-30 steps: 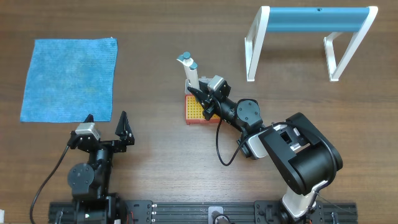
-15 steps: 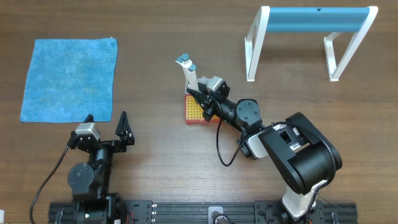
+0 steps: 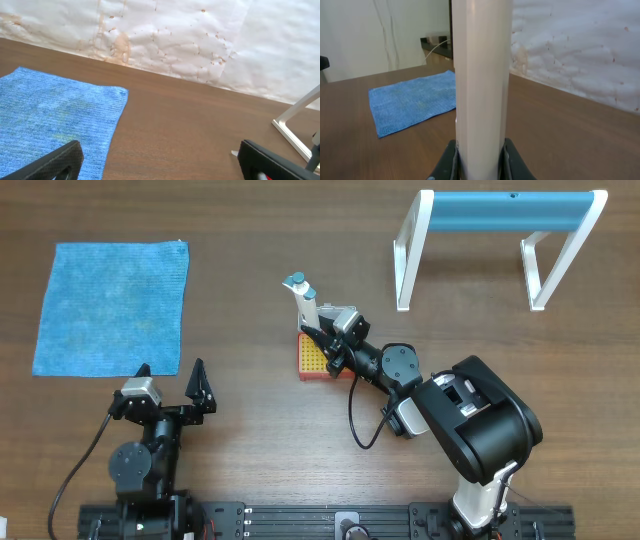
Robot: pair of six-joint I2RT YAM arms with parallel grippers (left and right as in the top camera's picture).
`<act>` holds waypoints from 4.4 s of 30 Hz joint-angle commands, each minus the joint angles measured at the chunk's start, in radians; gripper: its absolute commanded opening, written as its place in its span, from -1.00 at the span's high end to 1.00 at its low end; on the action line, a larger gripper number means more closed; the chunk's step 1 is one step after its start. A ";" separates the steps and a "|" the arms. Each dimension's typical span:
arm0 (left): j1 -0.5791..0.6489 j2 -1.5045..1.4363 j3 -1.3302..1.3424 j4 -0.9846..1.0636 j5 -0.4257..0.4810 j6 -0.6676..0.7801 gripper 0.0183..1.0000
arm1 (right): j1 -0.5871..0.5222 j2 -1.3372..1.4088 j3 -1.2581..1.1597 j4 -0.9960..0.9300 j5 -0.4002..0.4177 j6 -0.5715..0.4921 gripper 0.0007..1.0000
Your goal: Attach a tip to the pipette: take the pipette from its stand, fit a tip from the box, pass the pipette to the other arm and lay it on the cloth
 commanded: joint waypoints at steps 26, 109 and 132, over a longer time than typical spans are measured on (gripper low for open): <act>-0.003 -0.005 -0.003 0.048 0.590 -1.152 -0.99 | -0.028 -0.732 0.514 -1.750 -0.314 0.496 0.84; 0.142 1.644 2.365 -1.633 0.061 0.282 -0.85 | -0.233 -1.196 0.467 -2.218 0.203 0.084 -0.49; 0.093 0.776 1.336 -1.595 0.135 0.148 -0.86 | -0.233 -1.892 0.111 -2.536 0.454 -0.011 -0.50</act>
